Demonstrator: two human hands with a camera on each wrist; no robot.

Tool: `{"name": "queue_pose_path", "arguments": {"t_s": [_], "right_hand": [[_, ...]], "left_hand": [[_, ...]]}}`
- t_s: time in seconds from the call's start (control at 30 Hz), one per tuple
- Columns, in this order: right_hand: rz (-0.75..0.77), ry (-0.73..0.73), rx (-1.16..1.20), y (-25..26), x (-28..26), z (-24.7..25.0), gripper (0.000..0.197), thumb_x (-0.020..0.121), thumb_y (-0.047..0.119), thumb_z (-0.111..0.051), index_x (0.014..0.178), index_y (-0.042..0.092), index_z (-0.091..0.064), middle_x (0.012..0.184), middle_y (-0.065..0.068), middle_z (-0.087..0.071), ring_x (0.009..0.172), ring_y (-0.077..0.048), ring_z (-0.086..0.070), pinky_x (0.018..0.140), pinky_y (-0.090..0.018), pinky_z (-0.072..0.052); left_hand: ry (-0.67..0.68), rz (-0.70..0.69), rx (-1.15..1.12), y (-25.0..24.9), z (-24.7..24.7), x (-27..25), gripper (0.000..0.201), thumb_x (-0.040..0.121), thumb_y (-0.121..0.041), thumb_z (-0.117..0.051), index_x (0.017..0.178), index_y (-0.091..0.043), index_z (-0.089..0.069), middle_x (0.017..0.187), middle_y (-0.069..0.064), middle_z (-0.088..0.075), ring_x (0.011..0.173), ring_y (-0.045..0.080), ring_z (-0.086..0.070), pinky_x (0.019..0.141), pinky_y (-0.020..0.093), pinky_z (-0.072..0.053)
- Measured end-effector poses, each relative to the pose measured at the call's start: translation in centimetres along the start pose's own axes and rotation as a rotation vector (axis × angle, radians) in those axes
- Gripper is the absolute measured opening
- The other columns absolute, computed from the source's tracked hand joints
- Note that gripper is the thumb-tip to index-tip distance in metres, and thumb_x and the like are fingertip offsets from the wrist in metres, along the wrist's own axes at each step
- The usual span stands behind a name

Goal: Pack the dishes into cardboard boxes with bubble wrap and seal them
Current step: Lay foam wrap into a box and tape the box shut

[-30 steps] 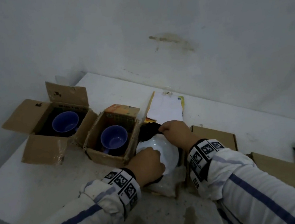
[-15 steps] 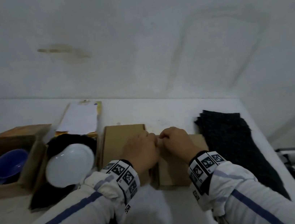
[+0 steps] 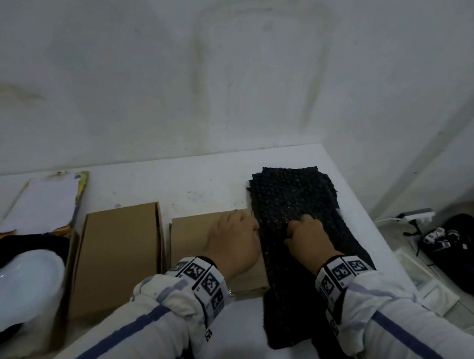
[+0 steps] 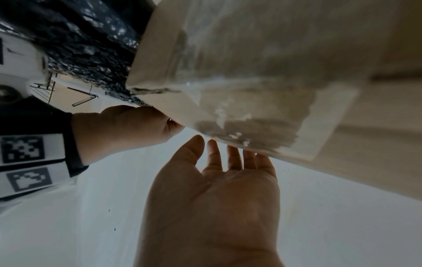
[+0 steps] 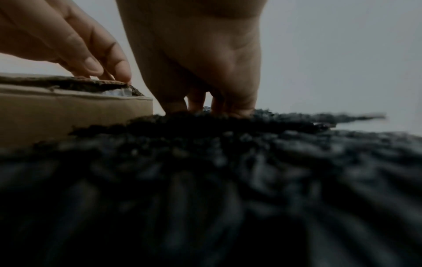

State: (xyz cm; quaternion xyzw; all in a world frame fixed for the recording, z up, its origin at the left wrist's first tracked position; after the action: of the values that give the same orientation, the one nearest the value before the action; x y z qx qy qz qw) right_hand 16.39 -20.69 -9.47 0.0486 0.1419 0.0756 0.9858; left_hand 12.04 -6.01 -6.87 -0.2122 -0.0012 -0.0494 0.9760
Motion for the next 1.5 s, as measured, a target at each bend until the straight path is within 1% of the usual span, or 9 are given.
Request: {"name": "queue_pose_path", "arguments": {"t_s": [0.17, 0.37, 0.47, 0.6, 0.83, 1.0, 1.1, 1.3, 1.5], "right_hand": [[-0.015, -0.050, 0.201, -0.5, 0.2, 1.7, 0.020, 0.088, 0.027, -0.060, 0.095, 0.009, -0.068, 0.113, -0.013, -0.051, 0.108, -0.033, -0.051, 0.090, -0.035, -0.046], [0.130, -0.034, 0.437, 3.8, -1.0, 6.8, 0.031, 0.078, 0.029, -0.070, 0.055, 0.029, -0.050, 0.090, -0.006, -0.060, 0.085, -0.021, -0.058, 0.072, -0.022, -0.037], [0.276, 0.020, 0.423, 8.2, -2.3, 7.5, 0.021, 0.082, 0.026, -0.066, 0.063, 0.030, -0.060, 0.091, -0.004, -0.056, 0.090, -0.019, -0.058, 0.073, -0.020, -0.035], [0.250, -0.080, 0.594, 11.6, -2.0, 7.8, 0.015, 0.082, 0.016, -0.064, 0.097, 0.016, -0.070, 0.107, -0.006, -0.057, 0.098, -0.019, -0.058, 0.084, -0.022, -0.042], [0.271, 0.154, 0.714, 23.7, -3.4, 3.8, 0.024, 0.081, 0.009, -0.064, 0.076, 0.019, -0.043, 0.079, -0.002, -0.049, 0.068, -0.017, -0.047, 0.059, -0.027, -0.039], [0.425, 0.266, 0.675, 34.8, -5.6, 0.5, 0.014, 0.085, 0.001, -0.060, 0.092, 0.013, -0.057, 0.094, -0.005, -0.052, 0.074, -0.014, -0.049, 0.063, -0.026, -0.044], [0.448, 0.307, 0.596, 39.3, -6.7, -2.6, 0.028, 0.089, 0.002, -0.051, 0.115, 0.012, -0.055, 0.100, -0.010, -0.055, 0.070, -0.016, -0.049, 0.051, -0.021, -0.036], [0.428, 0.313, 0.425, 43.7, -6.7, -6.3, 0.044, 0.090, 0.000, -0.047, 0.132, 0.013, -0.045, 0.127, -0.012, -0.052, 0.104, -0.027, -0.057, 0.075, -0.032, -0.047], [0.454, 0.278, 0.246, 44.7, -6.3, -7.4, 0.039, 0.090, 0.006, -0.049, 0.129, 0.008, -0.048, 0.129, -0.015, -0.048, 0.113, -0.028, -0.051, 0.082, -0.028, -0.043]], "left_hand": [[-0.027, -0.006, -0.096, 0.0, 0.2, 0.3, 0.023, 0.092, -0.028, -0.046, 0.109, -0.020, -0.060, 0.113, 0.001, -0.057, 0.108, 0.021, -0.048, 0.095, 0.036, -0.038], [0.054, 0.143, -0.710, -0.5, 2.3, 0.2, 0.048, 0.094, -0.056, -0.039, 0.087, -0.014, -0.061, 0.087, 0.004, -0.064, 0.083, 0.019, -0.060, 0.078, 0.037, -0.046], [-0.028, 0.333, -0.867, 2.3, 3.9, -0.2, 0.035, 0.094, -0.040, -0.048, 0.085, -0.008, -0.058, 0.082, 0.011, -0.061, 0.074, 0.025, -0.058, 0.069, 0.038, -0.046], [-0.124, 0.553, -1.088, 8.0, 5.9, -3.1, 0.023, 0.092, -0.027, -0.049, 0.103, -0.009, -0.058, 0.104, 0.016, -0.064, 0.094, 0.031, -0.063, 0.084, 0.046, -0.051], [-0.343, 0.686, -1.206, 19.7, 11.5, -11.9, 0.022, 0.100, -0.020, -0.044, 0.116, -0.011, -0.056, 0.115, 0.010, -0.063, 0.101, 0.027, -0.061, 0.096, 0.045, -0.048], [-0.423, 0.803, -0.856, 28.1, 14.6, -18.5, 0.027, 0.097, -0.021, -0.049, 0.122, -0.011, -0.051, 0.114, 0.012, -0.061, 0.100, 0.027, -0.060, 0.092, 0.046, -0.050], [-0.485, 0.799, -0.627, 31.5, 15.5, -20.8, 0.056, 0.087, -0.010, -0.057, 0.137, -0.012, -0.031, 0.128, 0.014, -0.051, 0.116, 0.028, -0.051, 0.099, 0.044, -0.045], [-0.077, 0.619, 0.036, 31.9, 13.4, -21.6, 0.071, 0.093, -0.029, -0.054, 0.150, -0.016, -0.013, 0.158, 0.010, 0.003, 0.146, 0.030, 0.004, 0.120, 0.042, -0.008], [0.358, 0.583, 0.066, 33.5, 8.8, -22.0, 0.081, 0.090, -0.059, -0.043, 0.152, -0.021, -0.007, 0.159, 0.011, 0.009, 0.145, 0.035, 0.012, 0.118, 0.049, 0.000]]}}
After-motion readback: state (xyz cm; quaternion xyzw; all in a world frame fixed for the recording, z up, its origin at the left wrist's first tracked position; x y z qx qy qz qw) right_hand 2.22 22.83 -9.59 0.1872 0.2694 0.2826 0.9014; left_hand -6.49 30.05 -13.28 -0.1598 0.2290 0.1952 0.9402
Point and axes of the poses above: each hand's wrist, its own x-axis towards the middle knuckle, its own z-axis out of the back of the hand, y = z × x, the point moved 7 cm from there along x, towards the middle knuckle
